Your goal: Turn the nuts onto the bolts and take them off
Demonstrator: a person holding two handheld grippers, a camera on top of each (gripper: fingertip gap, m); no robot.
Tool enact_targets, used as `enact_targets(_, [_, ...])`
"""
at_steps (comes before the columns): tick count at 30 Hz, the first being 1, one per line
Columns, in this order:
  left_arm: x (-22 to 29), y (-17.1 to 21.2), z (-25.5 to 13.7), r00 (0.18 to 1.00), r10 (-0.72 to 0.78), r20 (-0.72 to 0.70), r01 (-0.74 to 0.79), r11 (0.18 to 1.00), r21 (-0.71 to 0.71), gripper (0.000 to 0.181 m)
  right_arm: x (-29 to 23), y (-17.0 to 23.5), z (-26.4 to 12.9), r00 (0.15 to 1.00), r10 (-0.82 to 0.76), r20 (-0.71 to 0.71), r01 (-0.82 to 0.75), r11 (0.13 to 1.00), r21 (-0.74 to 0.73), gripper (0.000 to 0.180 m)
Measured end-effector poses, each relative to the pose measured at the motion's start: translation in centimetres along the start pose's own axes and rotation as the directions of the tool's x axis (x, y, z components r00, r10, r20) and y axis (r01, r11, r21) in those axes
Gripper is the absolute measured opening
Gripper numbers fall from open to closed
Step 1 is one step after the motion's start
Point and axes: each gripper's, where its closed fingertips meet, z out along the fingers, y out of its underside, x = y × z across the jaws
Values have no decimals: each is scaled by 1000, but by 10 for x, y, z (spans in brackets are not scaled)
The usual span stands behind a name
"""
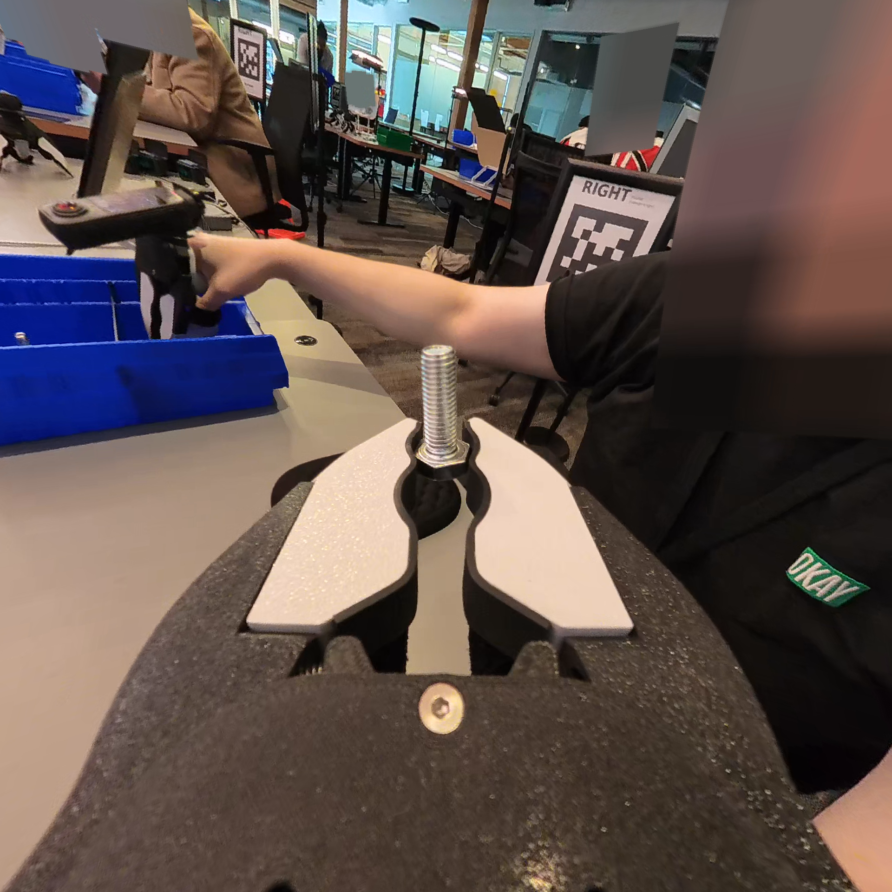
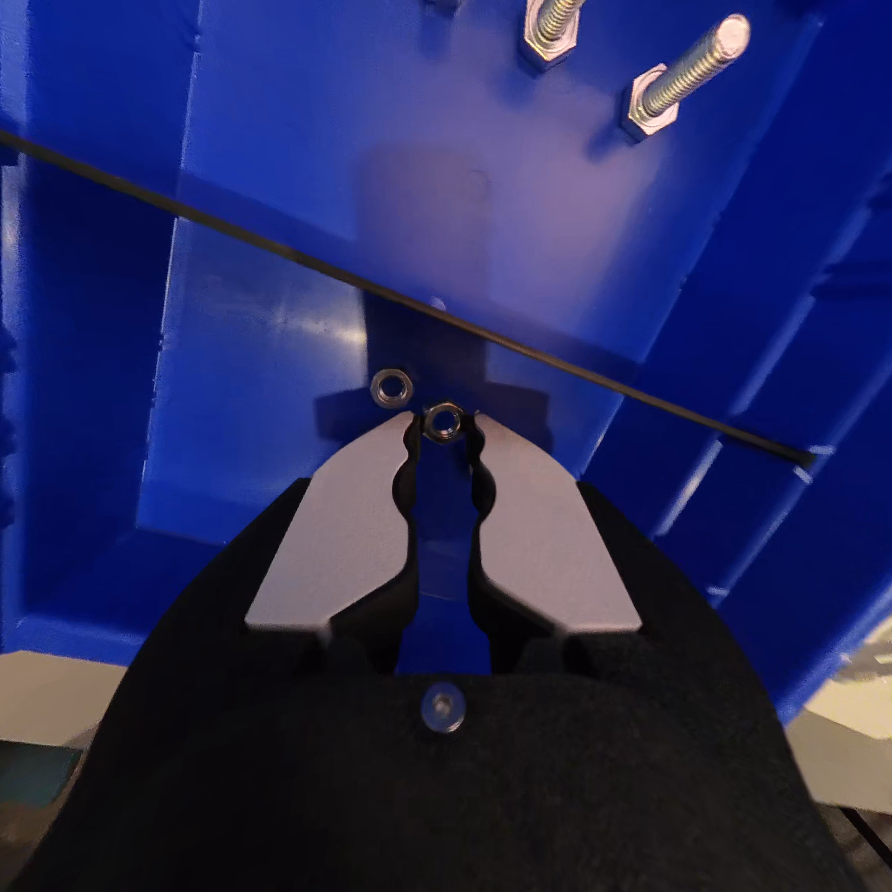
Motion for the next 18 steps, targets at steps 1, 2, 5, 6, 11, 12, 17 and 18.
enact_targets(1, [0,1,1,1000,3,-5,-3,1000,-5,15,0,0,3,1000,-1,5,1,1000,1,18])
enact_targets(2, [0,2,3,1000,6,-9,-6,1000,-7,15,1,1,5,1000,-1,-4,1,1000,-9,18])
enact_targets(5, [0,3,4,1000,2,-12,-3,1000,-6,15,6,5,10,1000,0,-23,-1,1000,-31,18])
enact_targets(6, [0,3,3,1000,2,-10,-2,1000,-7,15,6,6,11,1000,9,-21,-10,1000,-30,18])
enact_targets(11, [-1,-1,-1,1000,4,6,-4,1000,10,15,4,-4,-4,999,37,5,-37,996,82,29])
enact_targets(12, [-2,-2,-3,1000,5,14,-5,1000,17,15,5,-6,-15,999,34,-17,-32,994,108,29])
enact_targets(17, [-12,-8,-9,997,15,78,-19,999,51,15,-13,-49,-133,967,-26,-255,123,920,372,24])
enact_targets(18, [-14,-10,-10,996,17,87,-23,998,63,15,-34,-69,-164,962,-49,-267,177,860,479,24])
